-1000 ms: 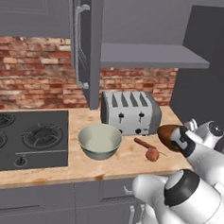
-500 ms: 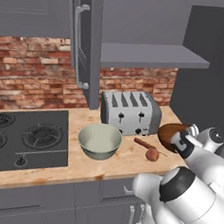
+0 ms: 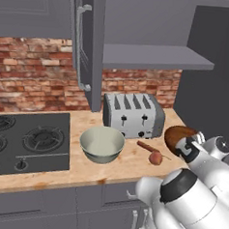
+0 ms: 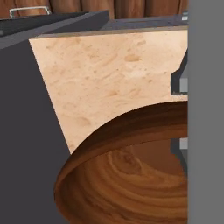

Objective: Pick both bowls and place them on the counter. Then place the hot dog in one bowl and place the onion in the other bowl.

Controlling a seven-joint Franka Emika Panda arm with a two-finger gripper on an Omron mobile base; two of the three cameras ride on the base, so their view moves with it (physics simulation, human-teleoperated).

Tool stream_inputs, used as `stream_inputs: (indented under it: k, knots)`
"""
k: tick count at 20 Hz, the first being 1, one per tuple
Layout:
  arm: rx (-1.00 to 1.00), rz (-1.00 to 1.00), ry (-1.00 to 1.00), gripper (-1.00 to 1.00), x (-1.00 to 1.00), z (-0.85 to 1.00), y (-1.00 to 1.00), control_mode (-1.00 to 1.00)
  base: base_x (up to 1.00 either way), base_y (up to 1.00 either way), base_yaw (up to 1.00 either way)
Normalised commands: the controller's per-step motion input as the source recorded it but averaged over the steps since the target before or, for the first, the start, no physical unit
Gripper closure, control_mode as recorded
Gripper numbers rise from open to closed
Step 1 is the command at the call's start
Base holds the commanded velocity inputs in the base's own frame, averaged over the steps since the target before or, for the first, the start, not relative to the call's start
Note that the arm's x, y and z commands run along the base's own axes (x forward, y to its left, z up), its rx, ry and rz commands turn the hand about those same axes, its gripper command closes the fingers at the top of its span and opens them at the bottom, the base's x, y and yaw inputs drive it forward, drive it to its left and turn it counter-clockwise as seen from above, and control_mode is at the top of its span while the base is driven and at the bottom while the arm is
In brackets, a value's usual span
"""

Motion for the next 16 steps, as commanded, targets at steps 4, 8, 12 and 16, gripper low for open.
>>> stream_inputs:
  k: [4,8,12,16]
  knots:
    - [0.00,0.00,0.00,-1.00,-0.02,-0.01,0.00,-1.00,0.00,0.00,0.00]
    - [0.00,0.00,-0.06,-1.00,0.00,0.00,0.00,-1.00,0.00,0.00,0.00]
    - [0.00,0.00,-0.12,-1.00,0.00,0.10,0.06,-1.00,0.00,0.00,0.00]
    - [-0.01,0.00,-0.17,-1.00,0.00,0.27,0.22,-1.00,0.00,0.00,0.00]
